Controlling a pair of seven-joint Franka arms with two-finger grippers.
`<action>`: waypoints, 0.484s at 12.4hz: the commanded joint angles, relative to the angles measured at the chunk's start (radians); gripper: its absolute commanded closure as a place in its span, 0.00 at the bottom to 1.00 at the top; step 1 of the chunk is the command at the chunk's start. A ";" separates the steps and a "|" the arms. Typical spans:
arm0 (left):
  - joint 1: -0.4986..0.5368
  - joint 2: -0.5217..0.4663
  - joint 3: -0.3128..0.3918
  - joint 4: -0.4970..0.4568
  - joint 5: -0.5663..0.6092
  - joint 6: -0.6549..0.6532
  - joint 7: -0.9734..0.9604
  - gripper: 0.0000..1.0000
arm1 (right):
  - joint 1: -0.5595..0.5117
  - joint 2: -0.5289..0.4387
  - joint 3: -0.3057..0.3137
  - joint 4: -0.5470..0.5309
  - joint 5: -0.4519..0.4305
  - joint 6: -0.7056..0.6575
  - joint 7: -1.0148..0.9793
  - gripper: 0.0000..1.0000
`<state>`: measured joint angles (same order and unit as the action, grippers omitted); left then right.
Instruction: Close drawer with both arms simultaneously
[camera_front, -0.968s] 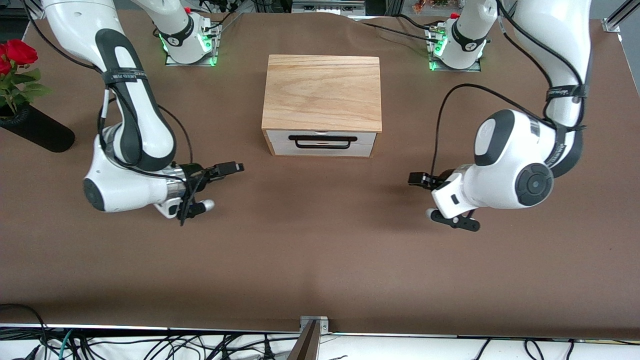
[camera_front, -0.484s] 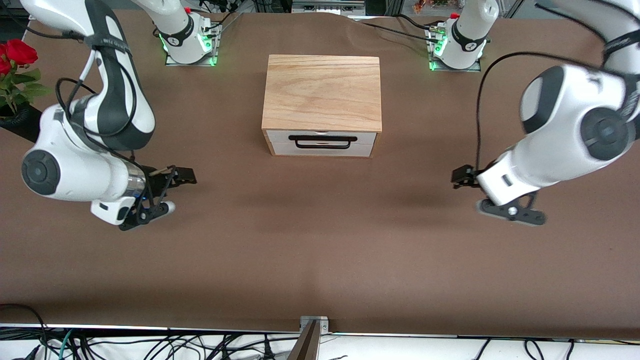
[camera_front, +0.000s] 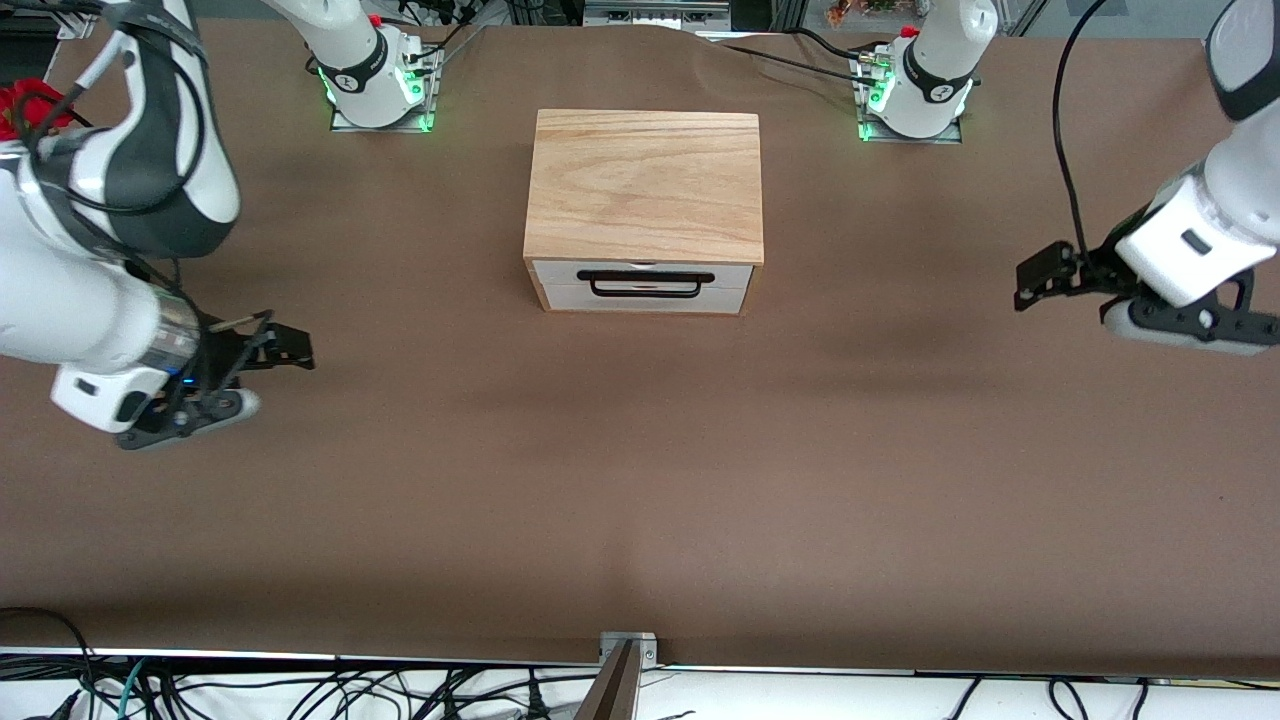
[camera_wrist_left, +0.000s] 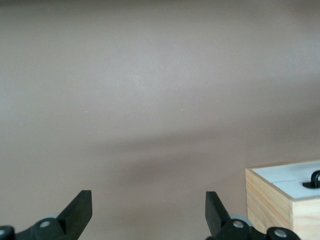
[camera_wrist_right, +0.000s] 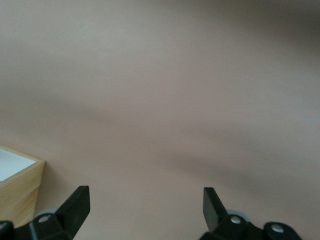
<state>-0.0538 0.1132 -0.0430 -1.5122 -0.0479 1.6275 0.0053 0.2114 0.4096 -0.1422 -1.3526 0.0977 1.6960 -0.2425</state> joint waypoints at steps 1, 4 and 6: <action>0.006 -0.104 -0.001 -0.123 0.022 0.017 -0.004 0.00 | 0.005 -0.096 0.001 0.007 -0.061 -0.050 0.006 0.00; 0.006 -0.113 -0.001 -0.148 0.061 0.012 -0.004 0.00 | 0.005 -0.162 0.000 0.001 -0.067 -0.148 0.020 0.00; -0.004 -0.110 0.006 -0.145 0.065 0.002 -0.004 0.00 | 0.005 -0.202 0.003 -0.020 -0.101 -0.188 0.037 0.00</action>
<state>-0.0519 0.0225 -0.0400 -1.6332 -0.0117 1.6282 0.0049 0.2139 0.2515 -0.1464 -1.3339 0.0352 1.5298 -0.2324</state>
